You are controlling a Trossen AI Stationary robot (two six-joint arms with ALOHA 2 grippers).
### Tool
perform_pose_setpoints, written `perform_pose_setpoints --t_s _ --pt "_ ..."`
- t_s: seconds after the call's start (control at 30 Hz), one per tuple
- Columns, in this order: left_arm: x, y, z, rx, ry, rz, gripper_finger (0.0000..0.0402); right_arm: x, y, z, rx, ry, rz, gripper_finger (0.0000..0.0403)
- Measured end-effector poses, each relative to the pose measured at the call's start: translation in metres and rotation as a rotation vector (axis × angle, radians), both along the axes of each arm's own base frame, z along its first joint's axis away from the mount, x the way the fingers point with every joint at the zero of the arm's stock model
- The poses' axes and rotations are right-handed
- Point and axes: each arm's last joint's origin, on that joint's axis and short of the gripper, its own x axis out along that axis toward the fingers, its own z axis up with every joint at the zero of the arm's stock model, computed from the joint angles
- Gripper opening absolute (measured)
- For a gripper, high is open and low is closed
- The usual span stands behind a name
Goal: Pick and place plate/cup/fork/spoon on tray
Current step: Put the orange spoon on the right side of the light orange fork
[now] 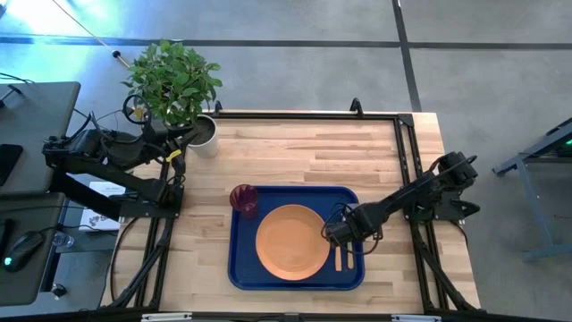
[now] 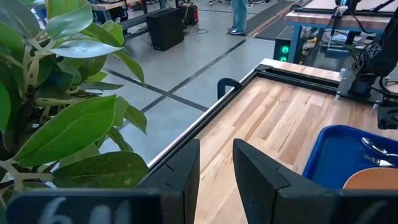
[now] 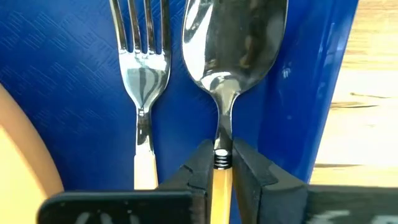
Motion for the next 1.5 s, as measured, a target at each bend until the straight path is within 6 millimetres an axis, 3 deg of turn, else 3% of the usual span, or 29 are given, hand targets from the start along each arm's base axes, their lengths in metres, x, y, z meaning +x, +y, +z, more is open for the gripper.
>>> perform_pose_setpoints --t_s 0.3,1.5 --pt "-0.0001 0.0000 0.0000 0.000 0.000 0.000 0.0087 0.0002 0.0001 -0.0005 0.000 -0.001 0.000 0.0064" --pt "-0.0001 0.0000 0.0000 -0.001 -0.001 0.001 0.0087 0.0012 0.0006 0.0008 0.006 -0.010 0.026 0.0067"
